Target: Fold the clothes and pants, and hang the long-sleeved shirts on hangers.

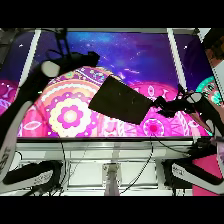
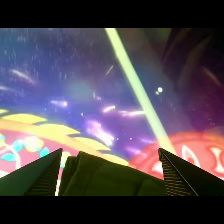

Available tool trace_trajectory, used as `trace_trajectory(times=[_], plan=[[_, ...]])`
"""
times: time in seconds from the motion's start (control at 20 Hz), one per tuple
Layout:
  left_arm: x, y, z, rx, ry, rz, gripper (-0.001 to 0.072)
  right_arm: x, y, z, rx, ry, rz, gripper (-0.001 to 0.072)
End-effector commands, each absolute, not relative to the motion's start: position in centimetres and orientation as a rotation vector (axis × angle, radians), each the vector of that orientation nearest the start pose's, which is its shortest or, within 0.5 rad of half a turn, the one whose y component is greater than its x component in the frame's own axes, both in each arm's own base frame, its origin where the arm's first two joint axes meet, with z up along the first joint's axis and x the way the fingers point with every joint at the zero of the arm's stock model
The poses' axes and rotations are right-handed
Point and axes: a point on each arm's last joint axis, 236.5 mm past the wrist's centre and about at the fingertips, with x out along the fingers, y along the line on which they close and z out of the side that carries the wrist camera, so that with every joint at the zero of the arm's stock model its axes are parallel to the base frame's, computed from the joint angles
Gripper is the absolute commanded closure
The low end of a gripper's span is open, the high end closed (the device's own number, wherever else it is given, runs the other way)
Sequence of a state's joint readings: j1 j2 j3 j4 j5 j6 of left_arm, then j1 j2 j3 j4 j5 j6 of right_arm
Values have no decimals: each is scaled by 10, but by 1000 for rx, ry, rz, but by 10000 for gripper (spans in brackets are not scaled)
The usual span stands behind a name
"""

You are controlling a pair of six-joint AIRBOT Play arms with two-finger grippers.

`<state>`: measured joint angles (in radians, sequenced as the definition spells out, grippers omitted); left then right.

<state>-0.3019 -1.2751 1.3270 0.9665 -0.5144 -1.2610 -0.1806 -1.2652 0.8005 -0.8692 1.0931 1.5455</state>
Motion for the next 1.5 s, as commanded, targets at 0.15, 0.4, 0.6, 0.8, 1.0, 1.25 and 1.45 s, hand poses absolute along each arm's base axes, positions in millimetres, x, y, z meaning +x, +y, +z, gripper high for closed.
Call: trace_trajectory(times=[0.15, 0.4, 0.6, 0.8, 1.0, 1.25, 1.45], plan=[[440, -199, 265, -168, 358, -562, 17, 316, 125, -57, 957, 1593, 460, 91], [426, -206, 249, -149, 439, -604, 18, 325, 93, -103, 847, 1595, 239, 91], [423, -208, 245, -145, 463, -615, 19, 339, 103, -104, 928, 1554, 252, 91], [423, -208, 244, -145, 463, -615, 20, 341, 126, -112, 923, 1561, 281, 91], [423, -208, 244, -145, 463, -615, 19, 347, 152, -114, 839, 1544, 317, 111], [423, -208, 244, -145, 464, -615, 20, 369, 151, -88, 845, 1483, 331, 697], [423, -208, 244, -145, 464, -615, 25, 395, 89, -41, 883, 1339, 247, 699]])
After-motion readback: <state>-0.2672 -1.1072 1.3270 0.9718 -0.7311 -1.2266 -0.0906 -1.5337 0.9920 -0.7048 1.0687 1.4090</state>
